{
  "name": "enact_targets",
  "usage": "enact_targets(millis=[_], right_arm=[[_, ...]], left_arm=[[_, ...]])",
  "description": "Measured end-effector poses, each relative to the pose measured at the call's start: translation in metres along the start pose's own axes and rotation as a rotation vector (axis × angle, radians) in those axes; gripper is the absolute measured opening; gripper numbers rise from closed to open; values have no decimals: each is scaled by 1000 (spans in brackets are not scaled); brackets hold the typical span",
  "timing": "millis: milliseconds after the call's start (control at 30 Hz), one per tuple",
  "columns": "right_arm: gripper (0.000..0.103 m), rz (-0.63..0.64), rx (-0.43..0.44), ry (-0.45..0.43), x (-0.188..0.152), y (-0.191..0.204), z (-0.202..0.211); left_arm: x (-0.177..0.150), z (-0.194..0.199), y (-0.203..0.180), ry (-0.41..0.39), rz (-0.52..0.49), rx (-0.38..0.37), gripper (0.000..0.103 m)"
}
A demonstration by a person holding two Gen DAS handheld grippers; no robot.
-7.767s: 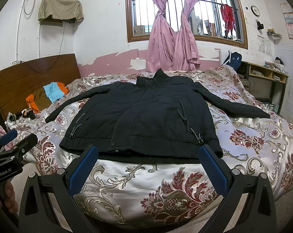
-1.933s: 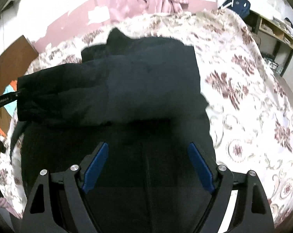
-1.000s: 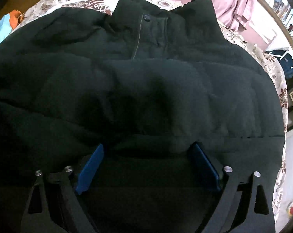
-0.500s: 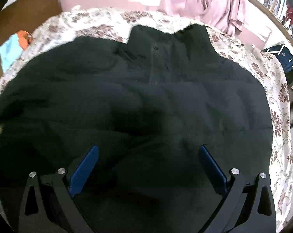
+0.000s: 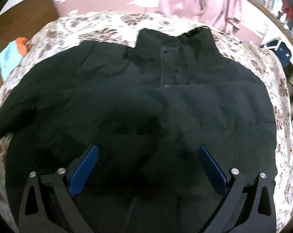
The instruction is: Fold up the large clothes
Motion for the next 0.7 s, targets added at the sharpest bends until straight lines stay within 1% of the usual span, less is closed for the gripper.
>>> enact_targets(millis=[100, 200, 267, 333, 367, 400, 433, 467, 500, 533, 567, 600, 633, 700], right_arm=[[101, -12, -49, 38, 1, 2, -20], [101, 12, -75, 66, -5, 6, -34], [101, 27, -80, 76, -8, 7, -37], [101, 32, -67, 66, -12, 6, -34], [101, 29, -60, 58, -12, 5, -30], [101, 25, -57, 51, -12, 4, -26], [101, 20, -56, 44, -13, 2, -22], [101, 12, -55, 34, -13, -1, -16], [101, 7, -54, 29, -12, -4, -11], [101, 1, -52, 25, -12, -8, -7], [101, -4, -50, 22, -11, -11, -2], [101, -10, -47, 19, -11, -14, 2], [101, -14, -45, 16, -10, -17, 5], [101, -26, -43, 5, -8, -24, 15]], left_arm=[[-8, -15, 7, 33, 102, -39, 98], [-14, -23, 10, 37, 164, -75, 98], [-14, -23, 10, 27, 175, -88, 98], [-11, -22, 9, 18, 172, -103, 96], [-10, -20, 8, 10, 168, -113, 91], [-8, -16, 7, -10, 164, -127, 76], [-6, -13, 4, -29, 158, -149, 68], [-4, -11, 2, -37, 152, -163, 54], [-1, -7, -3, -52, 139, -171, 41], [0, -4, -5, -70, 124, -170, 32], [3, 1, -8, -95, 109, -167, 18], [7, 7, -13, -121, 94, -166, 12], [9, 14, -15, -140, 82, -163, 10], [15, 33, -28, -205, 31, -158, 7]])
Point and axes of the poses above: each gripper's, at about its wrist camera, not at the fingertips, and z roughly against the way its jaws point, y to its left, x to its top, the point moved 3 cm from there along -z, roughly the way its jaws point, and after that the axes turned 11 degrees about -z, right-handed, at the moved point
